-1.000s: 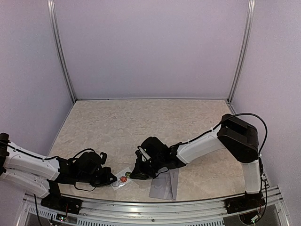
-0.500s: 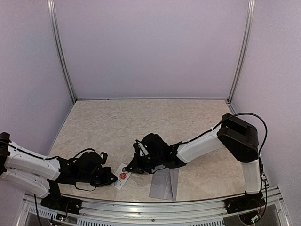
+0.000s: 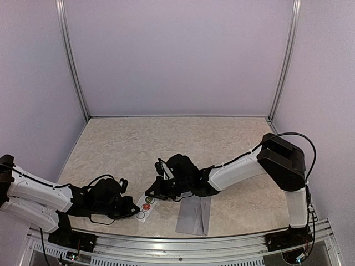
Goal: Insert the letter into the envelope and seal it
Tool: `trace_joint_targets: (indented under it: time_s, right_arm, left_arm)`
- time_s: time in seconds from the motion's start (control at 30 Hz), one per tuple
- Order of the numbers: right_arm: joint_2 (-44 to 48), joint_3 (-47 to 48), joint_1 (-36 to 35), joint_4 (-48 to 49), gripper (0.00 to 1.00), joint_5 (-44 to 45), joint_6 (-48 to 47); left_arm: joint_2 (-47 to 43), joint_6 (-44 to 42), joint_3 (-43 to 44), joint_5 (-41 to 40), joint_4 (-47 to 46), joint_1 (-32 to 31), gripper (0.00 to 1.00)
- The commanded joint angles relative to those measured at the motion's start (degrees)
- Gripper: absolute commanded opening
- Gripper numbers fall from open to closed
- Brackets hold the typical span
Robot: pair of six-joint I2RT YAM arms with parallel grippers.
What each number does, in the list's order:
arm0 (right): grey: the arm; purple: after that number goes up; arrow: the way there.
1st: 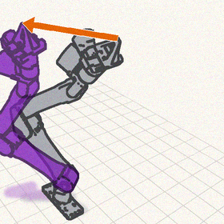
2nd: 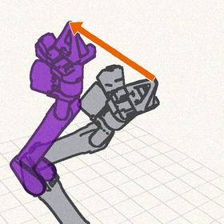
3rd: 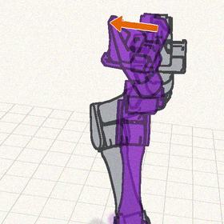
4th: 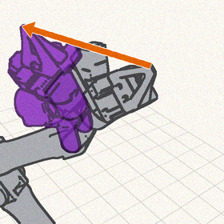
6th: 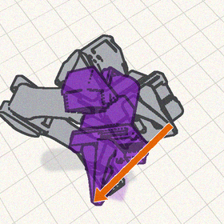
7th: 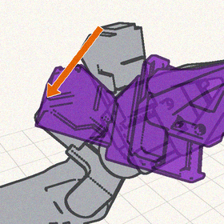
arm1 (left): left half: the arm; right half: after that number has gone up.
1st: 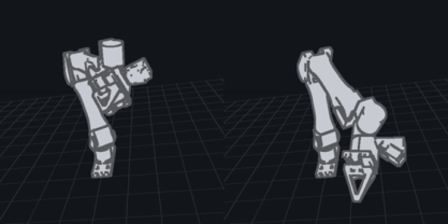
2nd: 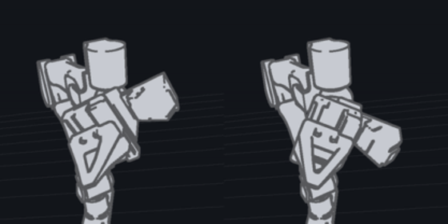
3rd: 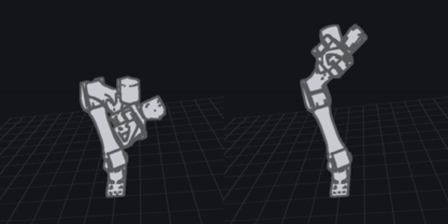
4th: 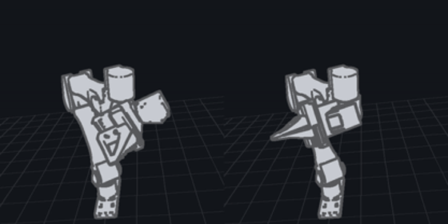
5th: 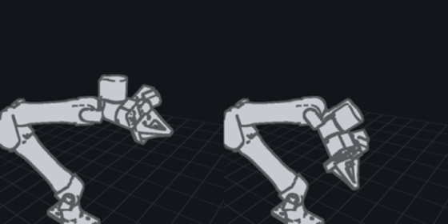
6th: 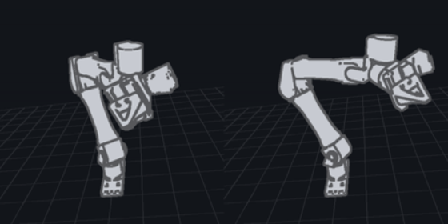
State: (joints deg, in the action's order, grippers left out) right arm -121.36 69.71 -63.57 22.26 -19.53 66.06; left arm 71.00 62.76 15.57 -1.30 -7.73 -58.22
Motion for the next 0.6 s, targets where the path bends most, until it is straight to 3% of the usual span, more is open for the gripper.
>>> trace_joint_targets:
  time_s: [0.0, 0.07, 0.27, 0.57]
  right_arm:
    - [2.9, -0.6, 0.7, -8.3, 0.06, 4.3, -0.1]
    - [2.9, -1.1, 0.7, -9.3, 0.15, 4.3, 1.1]
    - [1.1, 0.0, 0.8, -11.0, 0.20, 3.2, 2.5]
    - [-1.3, 2.2, 0.9, -11.5, 0.16, 1.9, 2.7]
  left_arm:
    - [1.6, 0.2, -0.7, 0.5, 5.9, -0.4, 0.00]
    - [1.5, 0.2, -0.6, 0.5, 5.9, -0.4, 0.00]
    - [1.5, 0.0, -0.6, 0.6, 6.1, -0.4, 0.00]
    - [1.9, -0.2, -0.6, 0.9, 5.9, -0.4, 0.00]
